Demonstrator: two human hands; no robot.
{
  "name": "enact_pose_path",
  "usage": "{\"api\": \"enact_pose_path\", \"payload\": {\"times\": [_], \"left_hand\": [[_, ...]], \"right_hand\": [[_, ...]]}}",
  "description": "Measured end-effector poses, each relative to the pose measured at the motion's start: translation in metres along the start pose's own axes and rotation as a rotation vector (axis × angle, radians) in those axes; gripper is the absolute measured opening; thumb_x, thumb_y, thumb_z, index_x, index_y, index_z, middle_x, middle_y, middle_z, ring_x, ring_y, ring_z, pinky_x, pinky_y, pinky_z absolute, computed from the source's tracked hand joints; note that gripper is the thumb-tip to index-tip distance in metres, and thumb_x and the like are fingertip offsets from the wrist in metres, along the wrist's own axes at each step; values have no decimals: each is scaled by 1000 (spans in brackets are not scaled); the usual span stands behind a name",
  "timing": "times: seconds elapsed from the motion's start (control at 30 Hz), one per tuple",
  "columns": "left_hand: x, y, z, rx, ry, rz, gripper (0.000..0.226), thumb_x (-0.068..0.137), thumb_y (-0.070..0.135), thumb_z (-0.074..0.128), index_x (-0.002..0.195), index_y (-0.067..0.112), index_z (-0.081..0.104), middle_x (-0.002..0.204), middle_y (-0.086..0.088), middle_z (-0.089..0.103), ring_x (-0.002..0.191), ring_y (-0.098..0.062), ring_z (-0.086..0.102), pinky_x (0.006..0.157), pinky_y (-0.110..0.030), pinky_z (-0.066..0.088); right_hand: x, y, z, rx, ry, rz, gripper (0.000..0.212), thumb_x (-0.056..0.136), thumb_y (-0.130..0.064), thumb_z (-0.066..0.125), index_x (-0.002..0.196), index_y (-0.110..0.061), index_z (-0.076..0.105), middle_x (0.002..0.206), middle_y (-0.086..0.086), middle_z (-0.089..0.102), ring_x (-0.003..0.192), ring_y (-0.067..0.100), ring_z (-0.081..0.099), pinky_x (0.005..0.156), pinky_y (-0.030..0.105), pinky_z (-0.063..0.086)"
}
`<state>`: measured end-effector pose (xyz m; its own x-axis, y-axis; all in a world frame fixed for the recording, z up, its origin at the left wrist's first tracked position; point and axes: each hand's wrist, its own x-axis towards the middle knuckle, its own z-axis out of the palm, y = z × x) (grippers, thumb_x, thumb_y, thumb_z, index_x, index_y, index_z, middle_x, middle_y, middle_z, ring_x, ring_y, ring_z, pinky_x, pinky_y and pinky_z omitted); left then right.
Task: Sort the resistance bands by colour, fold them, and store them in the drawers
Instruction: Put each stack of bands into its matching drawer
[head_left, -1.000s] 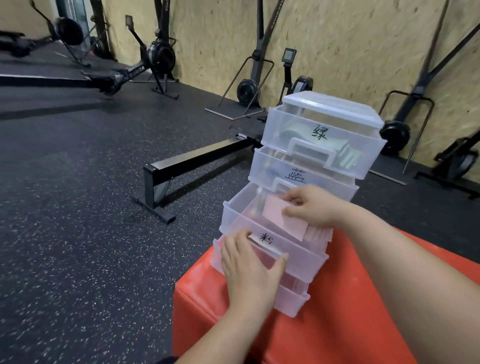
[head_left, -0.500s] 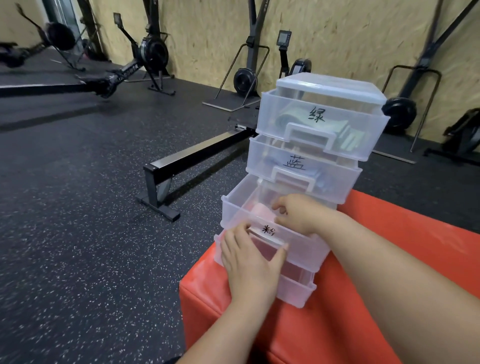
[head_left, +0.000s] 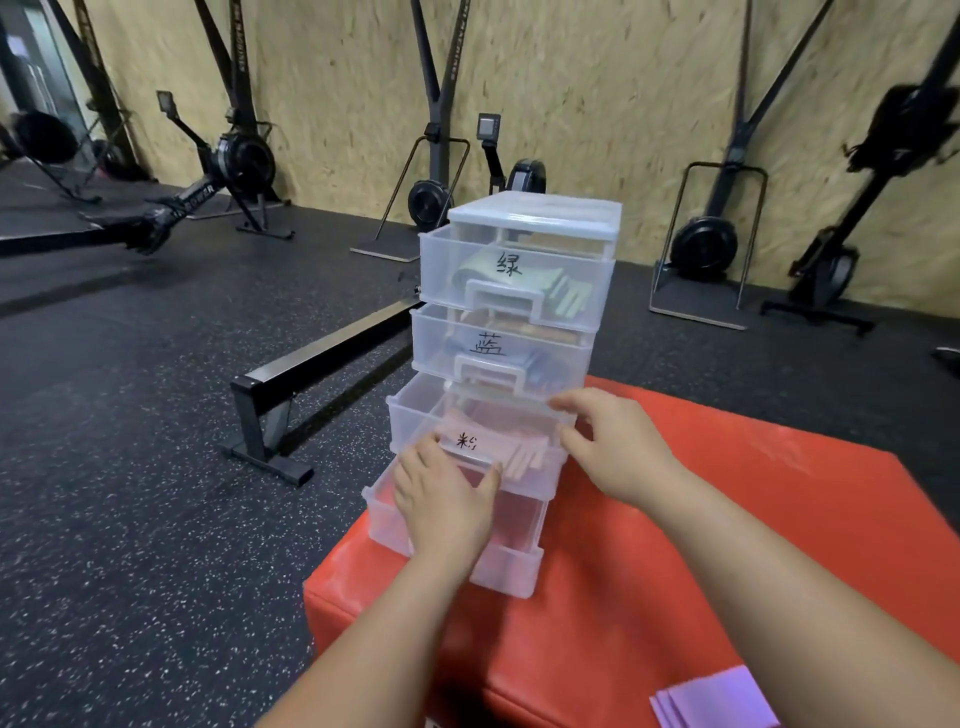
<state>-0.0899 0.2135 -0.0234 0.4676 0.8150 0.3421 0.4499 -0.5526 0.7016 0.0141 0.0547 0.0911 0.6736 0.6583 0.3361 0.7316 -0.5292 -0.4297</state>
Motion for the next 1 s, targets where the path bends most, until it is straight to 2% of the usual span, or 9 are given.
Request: {"api": "enact_pose_path", "payload": {"times": [0.13, 0.23, 0.37, 0.47, 0.6, 0.67, 0.77, 0.9, 1.0], "left_hand": [[-31, 14, -4, 81, -9, 37, 81, 80, 60, 78, 141, 16, 49, 131, -11, 55, 124, -37, 49, 106, -50, 41], [-61, 30, -6, 81, -44, 130, 71, 78, 56, 80, 134, 20, 53, 124, -7, 54, 119, -35, 49, 101, -50, 44], [-101, 47, 0, 43, -135, 331, 46, 83, 52, 74, 119, 27, 61, 117, 0, 57, 111, -30, 52, 93, -48, 47], [-130, 55, 9, -52, -302, 504, 36, 85, 52, 63, 115, 32, 61, 114, 8, 59, 108, -23, 55, 94, -45, 49], [-159, 56, 27, -37, -617, 643, 42, 88, 49, 69, 125, 30, 64, 117, 8, 58, 111, -18, 57, 100, -40, 48], [-170, 54, 37, 5, -751, 662, 50, 90, 49, 71, 134, 29, 62, 124, 5, 58, 117, -19, 56, 104, -39, 46], [-182, 50, 46, 23, -848, 640, 54, 91, 51, 72, 138, 26, 61, 127, 3, 59, 118, -20, 57, 104, -36, 46], [-190, 47, 55, 1, -880, 630, 50, 88, 47, 77, 132, 27, 64, 122, 8, 63, 107, -14, 62, 96, -33, 49], [-194, 49, 62, -11, -864, 630, 50, 83, 44, 79, 129, 29, 65, 119, 8, 64, 104, -14, 64, 91, -30, 50]], "right_hand": [[-42, 28, -3, 78, 55, 92, 37, 90, -14, 68, 127, -21, 71, 125, -4, 73, 115, 13, 68, 105, 34, 51], [-73, 46, -5, 75, -29, 163, 36, 90, -15, 70, 126, -22, 72, 124, -6, 74, 112, 11, 69, 105, 33, 51], [-113, 76, -10, 30, -124, 267, 35, 88, -30, 72, 123, -29, 71, 118, -11, 75, 106, 9, 70, 102, 34, 52], [-143, 97, -15, 9, -179, 314, 35, 90, -26, 74, 125, -25, 71, 120, -6, 76, 106, 12, 70, 98, 29, 51], [-184, 128, -18, -53, -216, 406, 40, 90, -29, 74, 129, -26, 68, 125, -3, 73, 114, 16, 68, 99, 28, 49], [-204, 144, -15, -94, -220, 474, 44, 90, -33, 73, 133, -28, 65, 130, 1, 70, 118, 21, 66, 102, 31, 48], [-231, 163, -10, -181, -186, 600, 53, 92, -36, 66, 143, -27, 56, 137, 8, 60, 124, 31, 58, 108, 35, 44], [-258, 180, 4, -235, -150, 728, 65, 95, -46, 63, 152, -20, 45, 144, 9, 53, 130, 34, 51, 110, 37, 40], [-263, 185, 12, -225, -161, 746, 67, 93, -49, 66, 150, -18, 47, 142, 10, 54, 130, 33, 51, 110, 37, 39]]}}
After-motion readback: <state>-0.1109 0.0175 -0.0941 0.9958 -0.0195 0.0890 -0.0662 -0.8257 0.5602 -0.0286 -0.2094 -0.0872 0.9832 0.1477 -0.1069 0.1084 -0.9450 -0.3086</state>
